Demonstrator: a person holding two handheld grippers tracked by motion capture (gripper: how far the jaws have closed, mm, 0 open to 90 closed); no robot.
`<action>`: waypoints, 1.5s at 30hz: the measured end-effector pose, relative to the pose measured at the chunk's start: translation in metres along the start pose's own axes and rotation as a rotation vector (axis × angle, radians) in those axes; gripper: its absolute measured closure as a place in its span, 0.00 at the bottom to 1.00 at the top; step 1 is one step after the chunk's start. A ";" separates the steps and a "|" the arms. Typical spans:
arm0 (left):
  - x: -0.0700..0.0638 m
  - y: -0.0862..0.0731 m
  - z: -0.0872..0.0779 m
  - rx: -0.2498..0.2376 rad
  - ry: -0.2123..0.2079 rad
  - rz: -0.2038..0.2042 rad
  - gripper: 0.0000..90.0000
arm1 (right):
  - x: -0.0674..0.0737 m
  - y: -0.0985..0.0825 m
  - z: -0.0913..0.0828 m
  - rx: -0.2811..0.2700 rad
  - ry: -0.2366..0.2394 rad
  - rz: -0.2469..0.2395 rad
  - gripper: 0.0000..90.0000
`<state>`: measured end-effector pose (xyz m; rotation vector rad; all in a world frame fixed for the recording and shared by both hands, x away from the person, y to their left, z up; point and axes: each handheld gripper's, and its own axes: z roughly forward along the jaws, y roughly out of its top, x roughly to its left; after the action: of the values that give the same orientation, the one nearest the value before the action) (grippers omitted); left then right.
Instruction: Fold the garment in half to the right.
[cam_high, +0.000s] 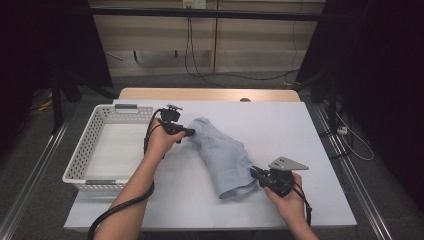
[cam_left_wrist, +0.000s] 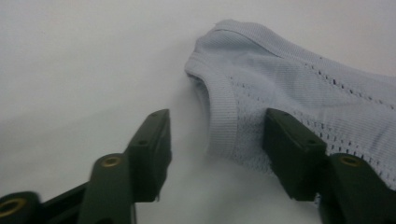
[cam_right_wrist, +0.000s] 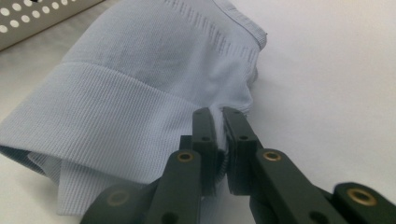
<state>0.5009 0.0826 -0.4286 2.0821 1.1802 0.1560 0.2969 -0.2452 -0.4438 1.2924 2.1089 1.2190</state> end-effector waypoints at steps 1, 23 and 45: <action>0.000 0.000 0.002 -0.004 -0.003 -0.006 0.52 | 0.000 0.000 0.000 -0.003 0.003 0.002 0.94; 0.005 0.032 -0.008 -0.002 -0.013 -0.017 0.97 | 0.015 -0.004 0.003 0.040 0.113 0.008 0.94; -0.014 0.015 -0.029 0.003 -0.028 0.026 0.26 | -0.004 0.010 0.000 -0.070 0.038 0.001 0.34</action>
<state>0.4909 0.0829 -0.3943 2.0961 1.1384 0.1371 0.3038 -0.2465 -0.4361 1.2504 2.0723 1.3154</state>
